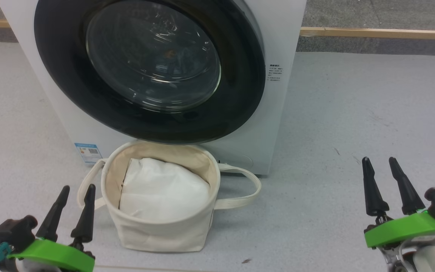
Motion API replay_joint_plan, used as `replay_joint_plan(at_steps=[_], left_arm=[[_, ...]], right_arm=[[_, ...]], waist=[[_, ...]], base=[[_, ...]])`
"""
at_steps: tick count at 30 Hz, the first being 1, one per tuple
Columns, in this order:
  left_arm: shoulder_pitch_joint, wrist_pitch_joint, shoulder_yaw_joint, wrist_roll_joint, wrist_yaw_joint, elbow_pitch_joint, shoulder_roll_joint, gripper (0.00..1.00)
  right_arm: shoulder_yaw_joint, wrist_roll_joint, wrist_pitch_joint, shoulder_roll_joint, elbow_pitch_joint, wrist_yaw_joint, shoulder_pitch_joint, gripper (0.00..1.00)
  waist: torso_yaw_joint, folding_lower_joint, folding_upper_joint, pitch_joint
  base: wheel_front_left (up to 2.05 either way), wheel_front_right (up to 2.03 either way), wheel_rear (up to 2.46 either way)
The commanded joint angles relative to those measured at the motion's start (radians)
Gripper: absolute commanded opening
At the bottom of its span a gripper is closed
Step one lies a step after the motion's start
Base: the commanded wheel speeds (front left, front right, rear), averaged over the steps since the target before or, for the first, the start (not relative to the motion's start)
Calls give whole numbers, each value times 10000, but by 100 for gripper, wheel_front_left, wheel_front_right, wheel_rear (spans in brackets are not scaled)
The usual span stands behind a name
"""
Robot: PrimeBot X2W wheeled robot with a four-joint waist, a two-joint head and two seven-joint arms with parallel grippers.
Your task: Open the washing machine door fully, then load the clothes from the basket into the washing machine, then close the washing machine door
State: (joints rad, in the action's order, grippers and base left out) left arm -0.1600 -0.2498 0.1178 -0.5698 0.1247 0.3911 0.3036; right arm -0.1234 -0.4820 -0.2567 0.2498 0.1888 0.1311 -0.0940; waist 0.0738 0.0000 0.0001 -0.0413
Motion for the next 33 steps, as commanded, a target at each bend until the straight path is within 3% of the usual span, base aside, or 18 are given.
replay_joint_plan(at_steps=[1,33], left_arm=[[-293,-120,-359,-110,52,-264,252,100],[-412,-120,-431,-51,58,-184,345,100]], right_arm=[[-142,-49,-51,77,-361,-4,-222,100],[-154,-22,-51,7,-284,-4,-359,100]], waist=[[10,0,-1,5],[190,0,-1,35]], base=[[0,0,0],[0,0,0]])
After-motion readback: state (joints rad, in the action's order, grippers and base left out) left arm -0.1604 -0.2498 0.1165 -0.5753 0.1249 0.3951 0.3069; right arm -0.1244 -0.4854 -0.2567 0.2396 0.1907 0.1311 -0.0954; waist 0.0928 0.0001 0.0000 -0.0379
